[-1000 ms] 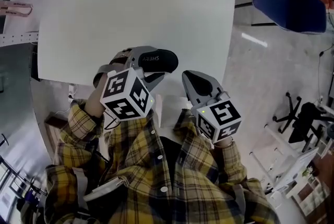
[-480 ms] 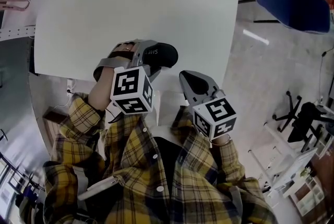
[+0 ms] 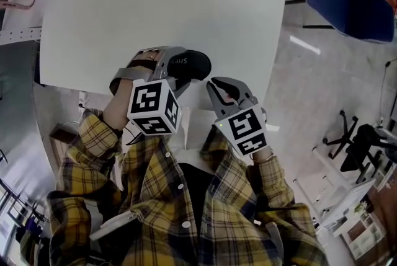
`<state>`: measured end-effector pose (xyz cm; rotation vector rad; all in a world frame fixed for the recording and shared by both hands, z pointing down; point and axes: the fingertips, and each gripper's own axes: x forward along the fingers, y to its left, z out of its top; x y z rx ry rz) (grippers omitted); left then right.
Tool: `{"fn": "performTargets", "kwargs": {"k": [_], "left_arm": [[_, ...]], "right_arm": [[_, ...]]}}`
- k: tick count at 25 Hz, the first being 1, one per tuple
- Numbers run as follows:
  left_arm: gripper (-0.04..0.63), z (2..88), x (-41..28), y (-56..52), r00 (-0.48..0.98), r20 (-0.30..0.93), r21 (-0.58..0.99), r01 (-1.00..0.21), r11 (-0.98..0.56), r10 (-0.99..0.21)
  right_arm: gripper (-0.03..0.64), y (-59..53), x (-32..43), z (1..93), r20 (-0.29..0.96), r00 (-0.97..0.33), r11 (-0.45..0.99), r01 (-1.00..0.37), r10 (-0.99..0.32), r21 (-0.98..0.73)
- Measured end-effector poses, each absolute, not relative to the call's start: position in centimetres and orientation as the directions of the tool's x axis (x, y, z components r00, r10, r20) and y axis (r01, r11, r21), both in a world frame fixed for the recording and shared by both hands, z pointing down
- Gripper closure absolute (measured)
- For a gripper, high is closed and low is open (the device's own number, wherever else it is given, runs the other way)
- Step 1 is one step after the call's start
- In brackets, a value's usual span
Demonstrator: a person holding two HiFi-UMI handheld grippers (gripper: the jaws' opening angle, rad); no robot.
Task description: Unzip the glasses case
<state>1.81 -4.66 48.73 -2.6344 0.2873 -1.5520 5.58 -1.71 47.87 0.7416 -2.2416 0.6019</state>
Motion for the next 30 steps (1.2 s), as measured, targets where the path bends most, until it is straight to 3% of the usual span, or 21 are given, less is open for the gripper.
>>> {"fn": "performTargets", "kwargs": {"k": [3, 15, 30], "left_arm": [[0.281, 48.7, 1.8, -4.7, 0.474, 0.858, -0.154, -0.126, -0.98, -0.196], [0.281, 48.6, 1.8, -4.7, 0.498, 0.843, -0.16, -0.134, -0.978, -0.206], [0.281, 48.8, 1.9, -4.5, 0.519, 0.828, -0.166, -0.136, -0.977, -0.212]], "right_arm": [[0.56, -1.4, 4.8, 48.8, 0.75, -0.593, 0.793, -0.59, -0.293, -0.156], [0.561, -1.1, 3.4, 50.0, 0.773, -0.568, 0.842, -0.533, -0.282, -0.085], [0.615, -1.6, 3.4, 50.2, 0.727, -0.534, 0.617, -0.763, -0.433, -0.193]]}}
